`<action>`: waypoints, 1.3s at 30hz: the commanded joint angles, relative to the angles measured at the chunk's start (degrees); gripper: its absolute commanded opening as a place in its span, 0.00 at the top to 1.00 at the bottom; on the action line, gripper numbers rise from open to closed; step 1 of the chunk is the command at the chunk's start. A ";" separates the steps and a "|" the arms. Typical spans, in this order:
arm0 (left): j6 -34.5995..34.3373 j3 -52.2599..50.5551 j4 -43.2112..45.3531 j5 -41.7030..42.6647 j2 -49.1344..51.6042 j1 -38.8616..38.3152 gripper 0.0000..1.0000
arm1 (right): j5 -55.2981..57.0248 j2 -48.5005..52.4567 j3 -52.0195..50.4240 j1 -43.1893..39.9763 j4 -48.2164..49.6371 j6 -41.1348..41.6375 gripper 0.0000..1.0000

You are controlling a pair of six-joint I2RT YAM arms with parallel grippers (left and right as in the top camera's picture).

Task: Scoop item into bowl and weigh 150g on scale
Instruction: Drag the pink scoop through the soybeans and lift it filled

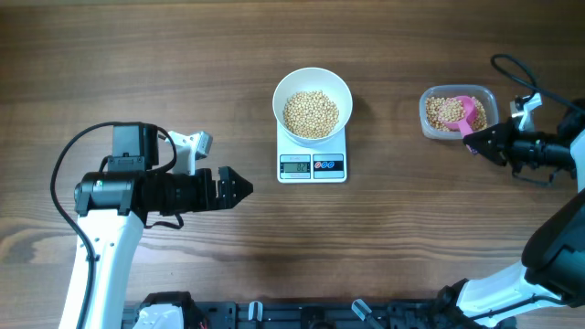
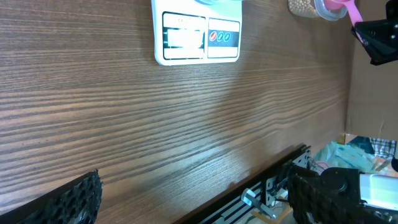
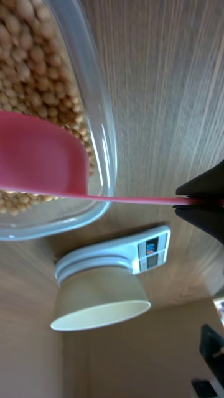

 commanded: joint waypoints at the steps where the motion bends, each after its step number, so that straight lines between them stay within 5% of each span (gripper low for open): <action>1: 1.09 -0.24 -0.02 0.00 0.48 0.15 0.00 | -5.99 0.66 -0.31 -0.20 -1.38 -2.62 0.96; 39: 1.09 -0.24 -0.02 0.00 0.48 0.15 0.00 | -22.60 0.61 -0.24 -0.24 -3.37 -5.51 0.96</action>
